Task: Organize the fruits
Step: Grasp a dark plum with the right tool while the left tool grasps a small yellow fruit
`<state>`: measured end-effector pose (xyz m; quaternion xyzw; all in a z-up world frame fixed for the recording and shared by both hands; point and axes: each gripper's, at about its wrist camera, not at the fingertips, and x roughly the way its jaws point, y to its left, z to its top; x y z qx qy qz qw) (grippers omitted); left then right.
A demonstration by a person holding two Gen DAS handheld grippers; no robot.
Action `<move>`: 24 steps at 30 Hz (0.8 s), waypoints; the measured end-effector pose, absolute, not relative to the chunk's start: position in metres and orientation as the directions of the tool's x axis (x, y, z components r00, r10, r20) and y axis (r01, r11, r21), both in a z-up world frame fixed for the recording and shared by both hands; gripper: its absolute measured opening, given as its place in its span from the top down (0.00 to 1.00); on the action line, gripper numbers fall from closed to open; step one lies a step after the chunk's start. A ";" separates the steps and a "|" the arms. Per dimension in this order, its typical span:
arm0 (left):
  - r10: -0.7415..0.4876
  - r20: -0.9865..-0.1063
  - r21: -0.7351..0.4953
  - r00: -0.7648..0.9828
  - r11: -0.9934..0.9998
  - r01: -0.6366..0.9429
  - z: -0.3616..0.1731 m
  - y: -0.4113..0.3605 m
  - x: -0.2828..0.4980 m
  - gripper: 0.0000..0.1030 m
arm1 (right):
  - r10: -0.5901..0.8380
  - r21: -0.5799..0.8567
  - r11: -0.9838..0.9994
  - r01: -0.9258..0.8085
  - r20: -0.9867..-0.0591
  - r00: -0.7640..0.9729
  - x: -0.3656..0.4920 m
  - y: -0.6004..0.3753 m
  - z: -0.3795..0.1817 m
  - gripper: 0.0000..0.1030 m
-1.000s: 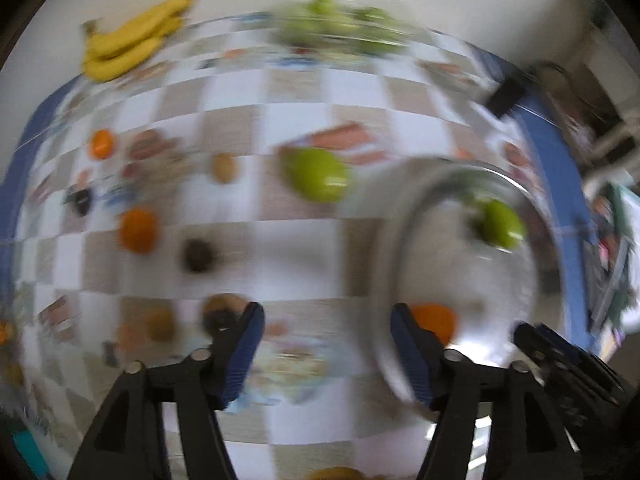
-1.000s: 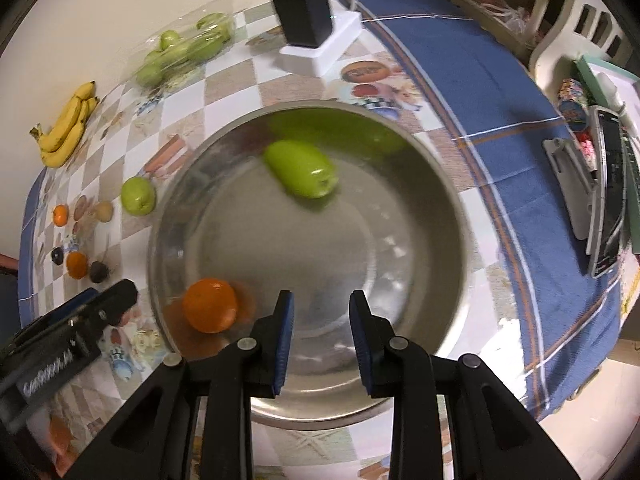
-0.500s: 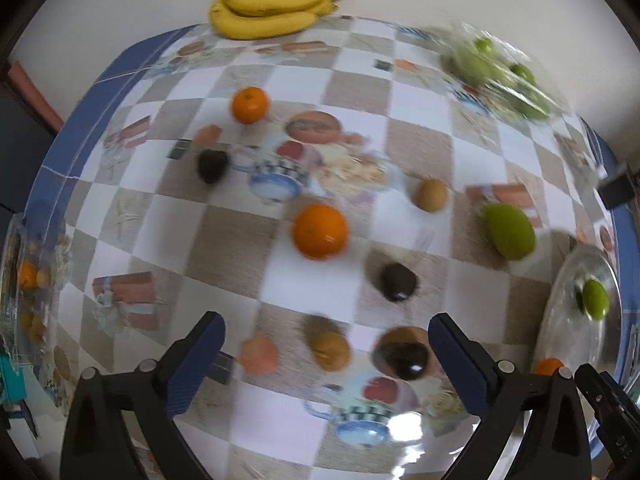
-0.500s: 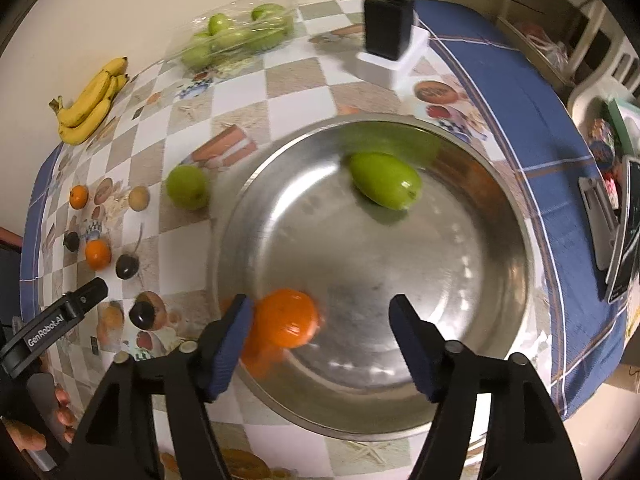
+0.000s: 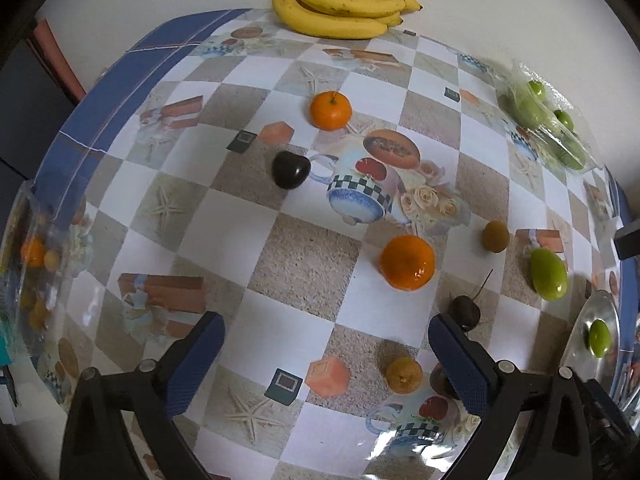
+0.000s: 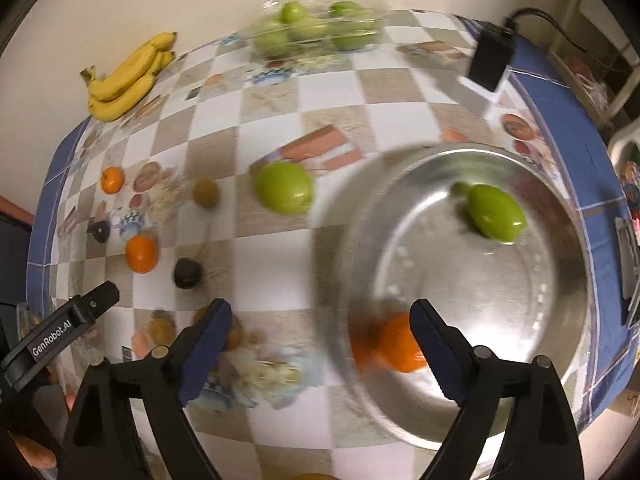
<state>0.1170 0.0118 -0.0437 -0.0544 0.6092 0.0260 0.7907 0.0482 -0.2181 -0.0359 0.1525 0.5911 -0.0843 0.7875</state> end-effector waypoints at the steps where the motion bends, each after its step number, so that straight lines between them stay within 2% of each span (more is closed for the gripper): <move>1: -0.034 -0.967 -0.064 0.254 0.992 -0.108 -0.044 0.013 0.117 0.00 | 0.051 0.142 0.941 0.306 -0.956 0.288 0.051 -0.212 -0.037 0.12; 5: -0.052 -0.969 -0.081 0.241 0.990 -0.115 -0.046 0.016 0.120 0.00 | 0.078 0.162 0.945 0.282 -0.955 0.287 0.057 -0.192 -0.039 0.10; 7: -0.053 -0.970 -0.084 0.239 0.989 -0.122 -0.047 0.018 0.120 0.00 | 0.084 0.165 0.949 0.269 -0.954 0.289 0.059 -0.183 -0.041 0.05; 9: -0.046 -0.970 -0.080 0.238 0.987 -0.137 -0.048 0.021 0.120 0.00 | 0.078 0.158 0.951 0.265 -0.954 0.288 0.061 -0.178 -0.043 0.04; 24: -0.040 -0.977 -0.076 0.209 0.983 -0.169 -0.061 0.030 0.120 0.00 | 0.110 0.180 0.954 0.238 -0.954 0.279 0.066 -0.161 -0.060 0.03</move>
